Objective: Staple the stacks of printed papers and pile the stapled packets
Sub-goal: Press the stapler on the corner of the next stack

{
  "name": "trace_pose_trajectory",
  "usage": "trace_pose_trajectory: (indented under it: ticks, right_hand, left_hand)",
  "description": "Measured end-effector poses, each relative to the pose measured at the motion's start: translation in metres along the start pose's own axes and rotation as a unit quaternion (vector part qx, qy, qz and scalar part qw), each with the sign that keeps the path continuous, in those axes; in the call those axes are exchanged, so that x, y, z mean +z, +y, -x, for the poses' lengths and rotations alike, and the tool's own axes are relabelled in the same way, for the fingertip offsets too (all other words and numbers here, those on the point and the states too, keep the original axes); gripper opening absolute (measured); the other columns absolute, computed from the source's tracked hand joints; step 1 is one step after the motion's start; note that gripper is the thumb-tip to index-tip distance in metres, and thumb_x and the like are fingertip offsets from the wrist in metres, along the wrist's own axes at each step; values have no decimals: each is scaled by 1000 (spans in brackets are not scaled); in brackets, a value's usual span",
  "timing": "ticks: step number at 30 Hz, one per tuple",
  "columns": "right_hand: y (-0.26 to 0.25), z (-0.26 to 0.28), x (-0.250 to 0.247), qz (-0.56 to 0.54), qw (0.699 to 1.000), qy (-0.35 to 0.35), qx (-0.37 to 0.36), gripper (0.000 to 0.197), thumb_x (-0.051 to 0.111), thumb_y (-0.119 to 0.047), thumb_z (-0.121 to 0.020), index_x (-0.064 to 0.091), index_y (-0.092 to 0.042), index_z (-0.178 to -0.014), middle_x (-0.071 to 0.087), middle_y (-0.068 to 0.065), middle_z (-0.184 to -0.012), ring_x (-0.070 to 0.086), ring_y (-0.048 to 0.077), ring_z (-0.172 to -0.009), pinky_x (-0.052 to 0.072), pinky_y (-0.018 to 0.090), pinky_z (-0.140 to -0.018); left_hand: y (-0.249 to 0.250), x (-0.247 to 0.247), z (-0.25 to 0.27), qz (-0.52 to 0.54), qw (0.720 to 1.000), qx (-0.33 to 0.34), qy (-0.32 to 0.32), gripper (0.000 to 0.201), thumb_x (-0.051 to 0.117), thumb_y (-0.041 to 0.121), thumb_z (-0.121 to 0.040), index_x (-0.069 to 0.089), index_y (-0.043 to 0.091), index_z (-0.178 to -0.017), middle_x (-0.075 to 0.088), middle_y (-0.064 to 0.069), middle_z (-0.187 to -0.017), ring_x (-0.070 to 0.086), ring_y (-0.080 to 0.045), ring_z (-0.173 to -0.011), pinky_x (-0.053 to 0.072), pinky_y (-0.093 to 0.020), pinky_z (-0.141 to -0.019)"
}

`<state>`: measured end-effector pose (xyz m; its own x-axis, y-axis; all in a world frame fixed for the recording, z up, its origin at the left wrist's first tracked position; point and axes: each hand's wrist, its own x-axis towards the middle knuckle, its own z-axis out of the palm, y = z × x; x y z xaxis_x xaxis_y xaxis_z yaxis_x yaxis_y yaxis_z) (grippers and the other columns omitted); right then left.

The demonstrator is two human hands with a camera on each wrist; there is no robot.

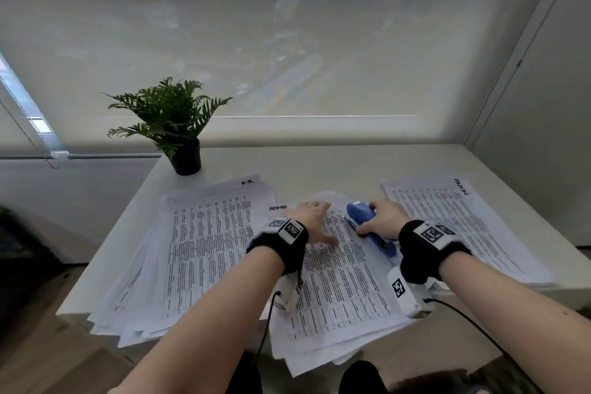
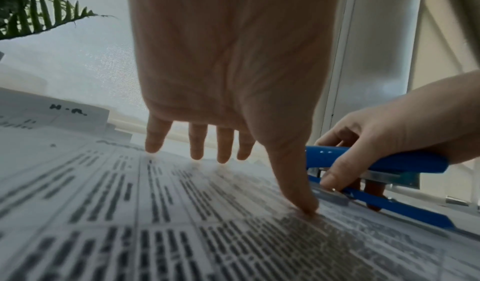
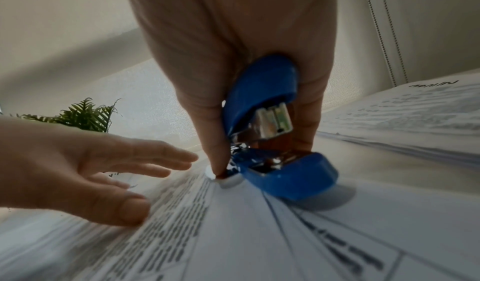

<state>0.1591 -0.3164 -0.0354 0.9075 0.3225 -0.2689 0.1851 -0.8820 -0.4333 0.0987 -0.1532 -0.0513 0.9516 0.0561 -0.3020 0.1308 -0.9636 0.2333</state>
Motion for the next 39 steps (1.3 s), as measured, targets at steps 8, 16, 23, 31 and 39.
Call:
trace_pose_trajectory:
  ticks: [8,16,23,31,39]
  right_hand:
    - [-10,-6,8,62,998,18,-12,45,78,-31,-72,60,-10,-108,65,11,-110,62,28,-99,47,29,-77]
    - [-8,-5,6,60,998,17,14,47,77,-28,-72,60,-7,-109,64,14,-112,62,29,-100,49,31,-77]
    - [-3,-4,2,49,998,-1,28,45,79,-26,-71,62,-4,-107,64,14,-109,61,28,-99,46,30,-74]
    - [-27,-14,11,61,998,7,7,49,78,-28,-73,59,-7,-113,63,12,-111,61,28,-103,49,31,-79]
    - [-49,-29,10,69,998,3,2,46,78,-24,-73,60,-7,-112,64,12,-115,64,28,-103,54,34,-85]
  left_hand:
    - [-13,8,-13,-15,998,-37,-44,115,61,72,-69,1,20,-152,1,3,-161,4,-23,-148,15,-51,-119]
    - [-17,10,-11,-21,999,-38,-30,116,58,76,-67,1,22,-153,-2,5,-161,4,-20,-149,14,-51,-119]
    - [-18,13,-10,-11,998,-49,-23,122,58,78,-65,-3,18,-152,-6,0,-161,3,-21,-149,10,-50,-119]
    - [-20,13,-8,-18,997,-73,-35,125,54,82,-63,-7,18,-151,-11,-3,-160,-3,-22,-149,9,-53,-119]
    - [-18,13,-11,-32,997,-58,-29,110,56,80,-64,4,36,-150,-5,-9,-160,4,-29,-148,13,-59,-116]
